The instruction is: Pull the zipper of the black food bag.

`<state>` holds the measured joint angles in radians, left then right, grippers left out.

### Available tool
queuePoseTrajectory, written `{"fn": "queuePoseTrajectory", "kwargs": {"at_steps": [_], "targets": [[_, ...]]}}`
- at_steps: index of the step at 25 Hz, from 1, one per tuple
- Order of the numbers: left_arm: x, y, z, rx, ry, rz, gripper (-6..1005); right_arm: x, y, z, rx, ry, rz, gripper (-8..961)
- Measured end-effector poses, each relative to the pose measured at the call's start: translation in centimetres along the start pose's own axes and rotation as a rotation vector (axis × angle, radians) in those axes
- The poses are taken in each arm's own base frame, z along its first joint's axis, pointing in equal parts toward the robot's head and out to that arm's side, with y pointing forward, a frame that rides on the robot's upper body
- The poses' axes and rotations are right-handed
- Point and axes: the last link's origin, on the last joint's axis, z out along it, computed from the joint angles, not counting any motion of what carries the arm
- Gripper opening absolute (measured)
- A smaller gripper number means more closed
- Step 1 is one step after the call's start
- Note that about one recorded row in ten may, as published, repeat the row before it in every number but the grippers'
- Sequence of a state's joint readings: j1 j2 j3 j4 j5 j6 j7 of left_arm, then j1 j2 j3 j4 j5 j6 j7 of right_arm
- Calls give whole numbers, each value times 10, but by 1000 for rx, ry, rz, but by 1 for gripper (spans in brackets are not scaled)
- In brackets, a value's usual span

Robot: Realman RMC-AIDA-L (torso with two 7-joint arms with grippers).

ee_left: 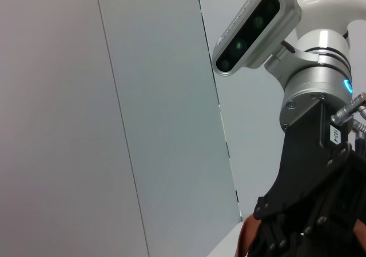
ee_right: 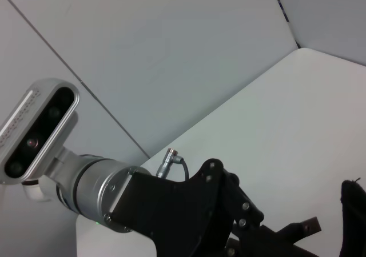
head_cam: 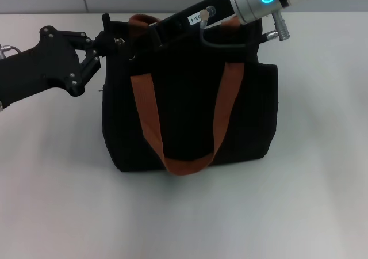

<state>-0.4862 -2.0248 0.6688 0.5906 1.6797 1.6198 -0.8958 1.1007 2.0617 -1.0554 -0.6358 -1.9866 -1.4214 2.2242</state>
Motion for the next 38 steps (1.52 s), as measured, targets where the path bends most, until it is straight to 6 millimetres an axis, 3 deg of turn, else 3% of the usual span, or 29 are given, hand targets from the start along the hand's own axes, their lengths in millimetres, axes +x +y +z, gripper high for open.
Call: {"fn": "queuePoseTrajectory", "kwargs": {"at_steps": [19,38], "targets": [[0,0,0,0,0,9,31,-4,1,7,16,9,-7,-2],[0,0,-1,-2,1,13,31,-4,1,5,23,6,-13,-2]]}}
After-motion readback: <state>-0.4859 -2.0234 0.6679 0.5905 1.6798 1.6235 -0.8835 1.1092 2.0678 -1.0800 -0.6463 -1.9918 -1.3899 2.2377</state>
